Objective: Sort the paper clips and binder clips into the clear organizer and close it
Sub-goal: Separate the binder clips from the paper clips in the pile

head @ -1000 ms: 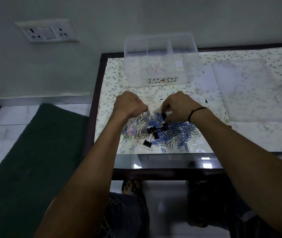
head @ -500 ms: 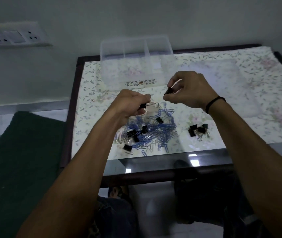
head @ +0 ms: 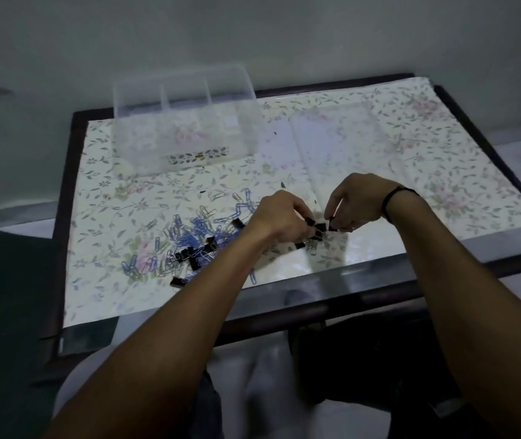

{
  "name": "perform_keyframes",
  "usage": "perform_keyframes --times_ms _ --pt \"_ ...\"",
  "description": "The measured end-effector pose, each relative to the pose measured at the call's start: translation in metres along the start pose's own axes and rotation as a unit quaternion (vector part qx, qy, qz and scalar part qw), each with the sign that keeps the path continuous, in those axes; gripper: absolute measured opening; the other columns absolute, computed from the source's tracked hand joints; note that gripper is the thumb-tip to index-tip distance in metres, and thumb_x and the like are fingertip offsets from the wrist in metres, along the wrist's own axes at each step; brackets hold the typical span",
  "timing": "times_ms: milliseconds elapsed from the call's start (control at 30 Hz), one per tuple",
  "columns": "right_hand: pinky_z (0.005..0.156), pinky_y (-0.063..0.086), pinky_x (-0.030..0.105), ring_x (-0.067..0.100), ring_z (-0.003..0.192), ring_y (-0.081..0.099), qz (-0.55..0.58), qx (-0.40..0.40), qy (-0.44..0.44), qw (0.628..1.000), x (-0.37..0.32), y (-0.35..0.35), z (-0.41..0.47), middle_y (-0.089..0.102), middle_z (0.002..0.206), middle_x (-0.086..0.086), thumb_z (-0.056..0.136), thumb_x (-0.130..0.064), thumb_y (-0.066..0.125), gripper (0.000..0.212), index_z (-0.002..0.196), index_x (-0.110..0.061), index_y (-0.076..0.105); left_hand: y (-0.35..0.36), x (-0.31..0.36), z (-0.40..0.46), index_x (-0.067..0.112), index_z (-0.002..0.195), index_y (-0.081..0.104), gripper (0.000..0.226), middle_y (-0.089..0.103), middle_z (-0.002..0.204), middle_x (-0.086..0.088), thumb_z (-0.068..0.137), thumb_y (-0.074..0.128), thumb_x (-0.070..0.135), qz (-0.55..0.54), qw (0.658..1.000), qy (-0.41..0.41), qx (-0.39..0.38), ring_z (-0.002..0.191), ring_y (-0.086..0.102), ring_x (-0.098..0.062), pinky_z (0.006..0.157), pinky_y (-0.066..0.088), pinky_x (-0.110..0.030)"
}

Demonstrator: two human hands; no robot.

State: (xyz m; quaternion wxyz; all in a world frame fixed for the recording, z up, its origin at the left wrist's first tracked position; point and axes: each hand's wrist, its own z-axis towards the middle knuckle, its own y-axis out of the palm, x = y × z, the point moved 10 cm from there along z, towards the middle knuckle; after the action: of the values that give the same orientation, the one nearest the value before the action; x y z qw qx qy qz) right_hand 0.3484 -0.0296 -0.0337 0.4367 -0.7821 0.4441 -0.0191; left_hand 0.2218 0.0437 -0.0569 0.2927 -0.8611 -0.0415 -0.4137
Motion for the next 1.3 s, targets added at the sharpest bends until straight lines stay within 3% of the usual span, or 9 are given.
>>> perform_keyframes --times_ms 233,333,400,467,567,833,1067,1167,1300 --pt "0.069 0.063 0.028 0.018 0.071 0.077 0.003 -0.004 0.017 1.0 0.007 0.004 0.005 0.077 0.079 0.007 0.072 -0.011 0.083 0.015 0.084 -0.019 0.08 0.005 -0.002 0.002 0.015 0.103 0.075 0.028 0.079 0.09 -0.008 0.076 0.084 0.012 0.004 1.0 -0.01 -0.021 0.076 0.078 -0.018 0.079 0.064 -0.033" --pt "0.067 0.062 0.025 0.018 0.068 0.074 -0.026 0.042 -0.008 0.999 -0.006 -0.007 0.005 0.074 0.074 0.003 0.072 -0.014 0.084 0.016 0.087 -0.015 0.08 -0.025 -0.01 -0.002 0.017 0.102 0.075 0.026 0.079 0.092 -0.008 0.078 0.084 0.014 -0.005 1.0 -0.019 0.006 0.071 0.078 -0.017 0.068 0.061 -0.027" --pt "0.075 0.06 0.028 0.015 0.068 0.068 -0.063 0.089 -0.043 0.993 -0.025 -0.014 0.004 0.069 0.068 -0.002 0.072 -0.019 0.084 0.015 0.087 -0.015 0.079 -0.056 -0.02 -0.006 0.013 0.1 0.077 0.021 0.079 0.087 -0.01 0.08 0.083 0.011 -0.018 0.998 -0.021 0.049 0.069 0.077 -0.021 0.063 0.061 -0.027" --pt "0.085 0.057 0.031 0.014 0.075 0.061 -0.075 0.132 -0.081 0.985 -0.049 -0.017 0.001 0.071 0.075 0.0 0.071 -0.023 0.085 0.016 0.086 -0.017 0.08 -0.085 -0.033 -0.01 0.01 0.095 0.078 0.017 0.078 0.081 -0.013 0.079 0.084 0.008 -0.02 0.995 -0.022 0.099 0.069 0.077 -0.024 0.071 0.064 -0.035" --pt "0.086 0.058 0.031 0.017 0.084 0.066 -0.075 0.153 -0.138 0.976 -0.092 -0.006 0.002 0.076 0.091 0.006 0.072 -0.022 0.085 0.018 0.088 -0.015 0.08 -0.116 -0.053 -0.016 0.011 0.09 0.08 0.014 0.078 0.081 -0.008 0.077 0.085 0.009 0.034 0.987 -0.026 0.155 0.066 0.077 -0.022 0.072 0.065 -0.04" --pt "0.082 0.055 0.035 0.03 0.101 0.065 -0.188 0.099 -0.274 0.938 -0.171 0.076 0.018 0.065 0.118 0.015 0.086 -0.015 0.07 0.031 0.116 -0.02 0.07 -0.145 -0.083 -0.033 0.023 0.082 0.081 0.008 0.079 0.082 0.001 0.075 0.084 0.019 0.19 0.965 -0.028 0.177 0.071 0.072 -0.012 0.077 0.06 -0.028" --pt "0.08 0.057 0.036 0.029 0.1 0.068 -0.222 0.084 -0.291 0.927 -0.183 0.085 0.013 0.071 0.107 0.014 0.082 -0.007 0.071 0.026 0.108 -0.013 0.075 -0.147 -0.108 -0.048 0.023 0.073 0.079 0.021 0.075 0.073 0.006 0.063 0.094 0.035 0.202 0.974 -0.065 0.075 0.065 0.07 -0.013 0.072 0.061 -0.032" --pt "0.078 0.06 0.037 0.025 0.093 0.07 -0.221 0.084 -0.28 0.93 -0.183 0.083 0.013 0.075 0.096 0.012 0.078 -0.004 0.075 0.017 0.092 -0.012 0.078 -0.141 -0.108 -0.053 0.021 0.075 0.075 0.036 0.075 0.078 0.004 0.054 0.096 0.043 0.231 0.97 -0.076 0.029 0.076 0.073 -0.021 0.059 0.053 -0.026" --pt "0.082 0.059 0.038 0.025 0.096 0.069 -0.21 0.08 -0.271 0.936 -0.185 0.083 0.016 0.074 0.1 0.011 0.077 -0.004 0.078 0.019 0.095 -0.011 0.077 -0.125 -0.103 -0.057 0.017 0.086 0.074 0.046 0.071 0.082 0.004 0.054 0.097 0.04 0.287 0.956 -0.065 -0.01 0.074 0.063 -0.015 0.054 0.044 -0.023"
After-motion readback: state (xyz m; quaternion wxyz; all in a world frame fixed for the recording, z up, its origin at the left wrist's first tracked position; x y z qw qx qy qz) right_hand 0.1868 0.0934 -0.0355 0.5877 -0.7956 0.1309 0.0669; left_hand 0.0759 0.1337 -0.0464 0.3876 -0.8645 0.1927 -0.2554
